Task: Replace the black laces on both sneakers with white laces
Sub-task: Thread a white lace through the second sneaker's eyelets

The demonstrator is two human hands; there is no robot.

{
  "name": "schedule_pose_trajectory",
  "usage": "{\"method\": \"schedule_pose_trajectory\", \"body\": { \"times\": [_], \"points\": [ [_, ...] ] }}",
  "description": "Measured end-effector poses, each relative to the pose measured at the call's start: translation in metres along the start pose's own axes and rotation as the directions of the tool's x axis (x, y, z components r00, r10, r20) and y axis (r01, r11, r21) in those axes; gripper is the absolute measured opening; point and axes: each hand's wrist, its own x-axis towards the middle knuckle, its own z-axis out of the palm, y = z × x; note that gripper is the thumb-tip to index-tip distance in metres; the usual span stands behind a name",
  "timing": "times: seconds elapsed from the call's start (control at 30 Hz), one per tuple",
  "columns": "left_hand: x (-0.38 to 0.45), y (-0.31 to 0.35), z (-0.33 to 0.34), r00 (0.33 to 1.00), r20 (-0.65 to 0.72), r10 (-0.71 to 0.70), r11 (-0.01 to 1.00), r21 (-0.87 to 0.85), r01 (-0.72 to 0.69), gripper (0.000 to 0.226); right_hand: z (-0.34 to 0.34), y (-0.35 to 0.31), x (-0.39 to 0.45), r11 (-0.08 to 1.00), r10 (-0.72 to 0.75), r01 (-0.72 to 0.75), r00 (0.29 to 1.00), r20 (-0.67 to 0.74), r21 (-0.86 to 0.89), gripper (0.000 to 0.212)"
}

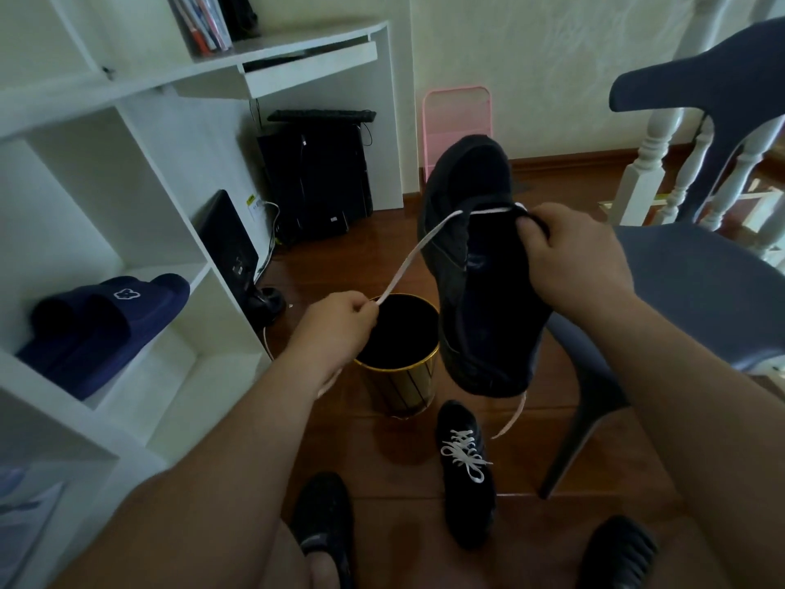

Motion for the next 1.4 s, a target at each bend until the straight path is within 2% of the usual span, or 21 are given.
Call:
{"method": "schedule_pose_trajectory", "body": {
  "times": [0.17, 0.3, 0.37, 0.47, 0.53, 0.7, 0.87, 0.93, 1.13, 1.4],
  "points": [
    [-0.001, 0.019, 0.011, 0.998, 0.046, 0.035, 0.982, -0.187, -0.026, 0.039, 0.001, -0.009, 0.000, 0.999, 0.012, -0.011, 1.000, -0.022, 0.046, 0.031],
    [0.001, 0.028, 0.022, 0.998, 0.029, 0.056, 0.928, -0.371, -0.042, 0.006, 0.006, -0.014, -0.002, 1.000, -0.009, 0.009, 1.000, 0.007, 0.021, 0.029],
    [-0.002, 0.036, 0.026, 0.993, -0.055, 0.103, 0.869, -0.482, -0.117, 0.007, 0.009, -0.019, -0.004, 1.000, -0.017, 0.017, 0.999, 0.030, 0.010, 0.028],
    [-0.005, 0.045, 0.026, 0.946, -0.250, 0.207, 0.878, -0.378, -0.292, 0.012, 0.013, -0.025, -0.007, 1.000, -0.023, 0.023, 0.999, 0.026, -0.004, 0.026],
    [-0.003, 0.046, 0.027, 0.926, -0.293, 0.237, 0.884, -0.332, -0.331, 0.016, 0.011, -0.027, -0.008, 1.000, -0.014, 0.014, 1.000, 0.015, 0.011, 0.027],
    [0.005, 0.045, 0.026, 0.935, -0.300, 0.186, 0.906, -0.316, -0.282, 0.022, 0.008, -0.031, -0.010, 1.000, -0.027, 0.027, 1.000, 0.006, 0.003, 0.030],
    [0.000, 0.047, 0.020, 0.892, -0.345, 0.294, 0.941, -0.059, -0.333, 0.025, 0.004, -0.033, -0.011, 0.998, -0.055, 0.054, 0.998, -0.015, -0.041, 0.031],
    [-0.002, 0.048, 0.020, 0.893, -0.331, 0.305, 0.946, -0.003, -0.324, 0.023, 0.002, -0.033, -0.011, 0.997, -0.065, 0.063, 0.998, -0.027, -0.051, 0.030],
    [0.002, 0.045, 0.016, 0.908, -0.319, 0.271, 0.960, 0.023, -0.278, 0.021, 0.001, -0.033, -0.005, 0.997, -0.078, 0.078, 0.997, -0.024, 0.013, 0.030],
    [0.010, 0.036, 0.007, 0.889, -0.398, 0.225, 0.973, 0.052, -0.224, 0.019, -0.009, -0.035, 0.005, 0.992, -0.118, 0.120, 0.989, -0.084, 0.024, 0.034]
  ]
}}
